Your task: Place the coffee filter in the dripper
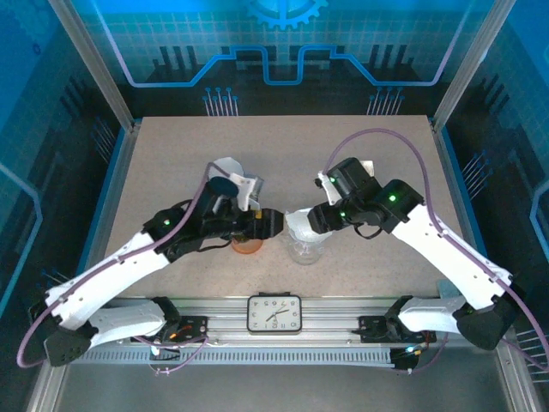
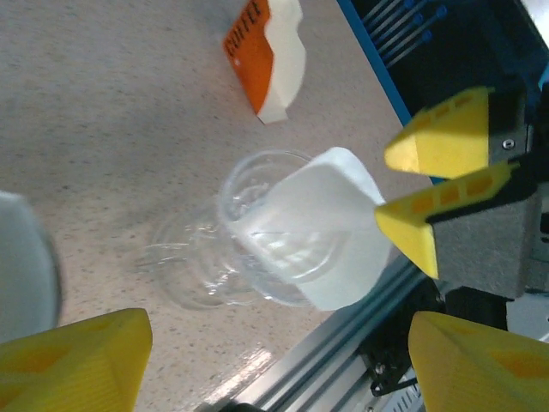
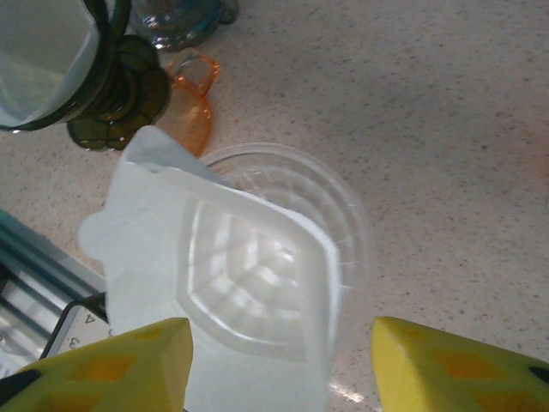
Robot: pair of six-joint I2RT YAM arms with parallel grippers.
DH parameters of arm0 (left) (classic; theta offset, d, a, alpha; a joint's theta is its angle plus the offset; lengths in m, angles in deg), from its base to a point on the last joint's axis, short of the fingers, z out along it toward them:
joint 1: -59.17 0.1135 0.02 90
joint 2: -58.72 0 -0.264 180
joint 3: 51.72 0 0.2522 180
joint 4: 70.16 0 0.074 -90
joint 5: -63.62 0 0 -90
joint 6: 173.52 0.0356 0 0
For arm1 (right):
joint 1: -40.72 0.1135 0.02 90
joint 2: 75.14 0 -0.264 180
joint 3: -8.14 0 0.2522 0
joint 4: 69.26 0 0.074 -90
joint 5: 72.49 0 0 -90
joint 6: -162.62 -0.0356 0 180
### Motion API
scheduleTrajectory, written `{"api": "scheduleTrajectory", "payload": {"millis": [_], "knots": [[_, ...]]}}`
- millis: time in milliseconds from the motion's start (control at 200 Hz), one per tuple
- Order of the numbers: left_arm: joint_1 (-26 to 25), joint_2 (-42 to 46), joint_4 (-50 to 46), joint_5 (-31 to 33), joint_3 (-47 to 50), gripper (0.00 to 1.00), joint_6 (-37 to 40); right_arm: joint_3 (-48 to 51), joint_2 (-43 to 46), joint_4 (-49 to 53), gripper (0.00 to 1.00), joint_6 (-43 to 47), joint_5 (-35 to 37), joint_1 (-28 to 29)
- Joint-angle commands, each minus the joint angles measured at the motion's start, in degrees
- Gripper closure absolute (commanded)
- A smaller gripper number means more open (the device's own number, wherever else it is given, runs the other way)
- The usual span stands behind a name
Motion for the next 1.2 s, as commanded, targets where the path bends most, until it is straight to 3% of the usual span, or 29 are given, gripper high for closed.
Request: {"api": "scheduleTrajectory", "payload": {"millis": [0,160,390,525,630,861,1191], "knots": [[-0.65,-3.07,-2.06,-0.49,-2.94,0.22,1.27,1.31,0.74,-3.06,0.43,2.13,1.84,-2.28],[-0.65,-5.74,-2.14,-1.0,-4.92,0.27,0.27,0.51,-1.85,-4.12,0.46,5.69,-1.11,-3.91],[-0.63,-7.49,-3.68,-0.86,-6.42,0.32,-0.01,0.52,-4.85,-6.06,0.59,8.13,-5.67,-4.86],[-0.63,-7.95,-3.96,-0.99,-6.58,0.34,-0.26,-0.08,-6.42,-6.13,0.75,8.71,-7.21,-4.57],[-0.67,-8.08,-3.9,-0.81,-6.51,0.34,-0.65,0.1,-6.67,-6.02,1.0,8.19,-5.88,-3.65],[-0.67,-8.78,-2.21,-1.54,-5.1,0.33,-2.6,1.62,-6.31,-6.04,1.0,4.44,7.22,0.9],[-2.2,-12.58,-0.54,-2.58,-4.42,0.32,-2.69,2.43,-9.26,-5.23,1.0,4.06,14.59,4.45]]}}
